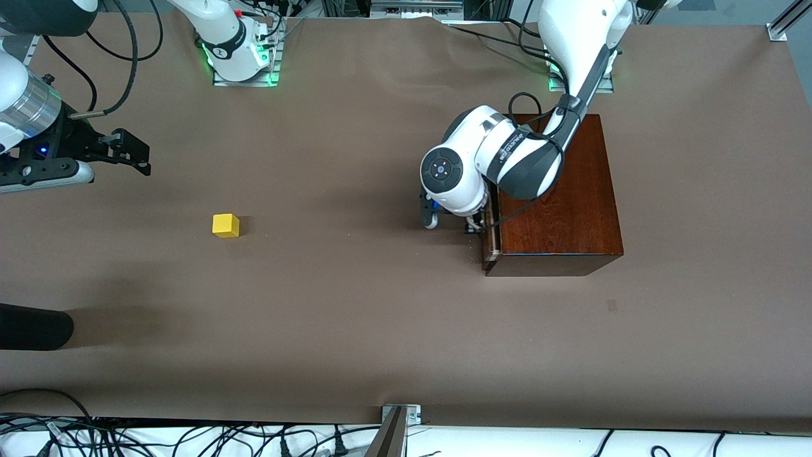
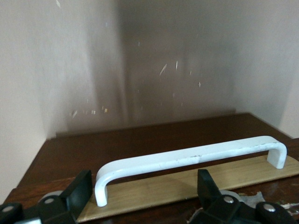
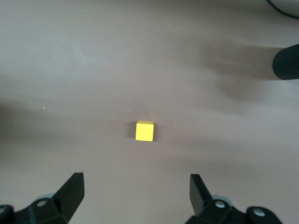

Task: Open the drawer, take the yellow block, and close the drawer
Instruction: 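Push the drawer shut with the left gripper while the right gripper retracts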

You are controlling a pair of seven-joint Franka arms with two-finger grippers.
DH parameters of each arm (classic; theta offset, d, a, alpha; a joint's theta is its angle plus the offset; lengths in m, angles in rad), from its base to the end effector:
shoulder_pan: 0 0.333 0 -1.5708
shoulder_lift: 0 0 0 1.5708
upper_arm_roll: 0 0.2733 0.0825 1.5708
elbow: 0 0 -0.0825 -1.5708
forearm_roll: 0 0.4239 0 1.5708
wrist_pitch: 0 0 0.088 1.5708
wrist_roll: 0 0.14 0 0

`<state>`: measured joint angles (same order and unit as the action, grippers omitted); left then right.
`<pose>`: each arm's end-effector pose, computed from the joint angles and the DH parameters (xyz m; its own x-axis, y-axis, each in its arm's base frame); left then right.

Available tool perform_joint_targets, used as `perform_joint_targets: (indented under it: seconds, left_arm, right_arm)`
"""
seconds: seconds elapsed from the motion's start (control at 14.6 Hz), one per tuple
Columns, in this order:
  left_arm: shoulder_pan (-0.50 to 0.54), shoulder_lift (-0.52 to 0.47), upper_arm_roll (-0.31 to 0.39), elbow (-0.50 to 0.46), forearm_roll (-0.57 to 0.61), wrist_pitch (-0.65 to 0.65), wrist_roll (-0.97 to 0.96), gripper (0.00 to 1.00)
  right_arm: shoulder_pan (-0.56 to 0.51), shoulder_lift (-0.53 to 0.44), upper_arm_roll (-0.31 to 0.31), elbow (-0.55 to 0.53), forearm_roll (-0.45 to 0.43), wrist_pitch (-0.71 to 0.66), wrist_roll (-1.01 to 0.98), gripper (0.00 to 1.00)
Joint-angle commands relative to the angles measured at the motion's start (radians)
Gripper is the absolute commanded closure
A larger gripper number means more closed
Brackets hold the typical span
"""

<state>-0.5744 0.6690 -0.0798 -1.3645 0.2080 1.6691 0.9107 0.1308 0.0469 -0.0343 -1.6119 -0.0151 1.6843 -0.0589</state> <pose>0.5627 -0.3897 0.2210 -0.0753 -0.9425 -0.3256 -0.9803 0.0102 0.1971 0.6136 0.0577 0.5094 0.9874 0.1565 0.0245 0.1561 -0.9876 0.0181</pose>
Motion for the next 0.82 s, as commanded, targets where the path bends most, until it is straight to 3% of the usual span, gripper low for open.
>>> perform_joint_targets:
  seconds: [0.0, 0.75]
  left_arm:
    - [-0.001, -0.042, 0.006, -0.041, 0.036, -0.016, 0.011, 0.00]
    - [0.027, -0.048, 0.009, -0.050, 0.065, -0.017, 0.013, 0.00]
  right_arm:
    - [-0.013, 0.013, 0.005, 0.035, 0.014, -0.021, -0.015, 0.00]
    - [-0.013, 0.011, 0.007, 0.033, 0.014, -0.025, -0.007, 0.00]
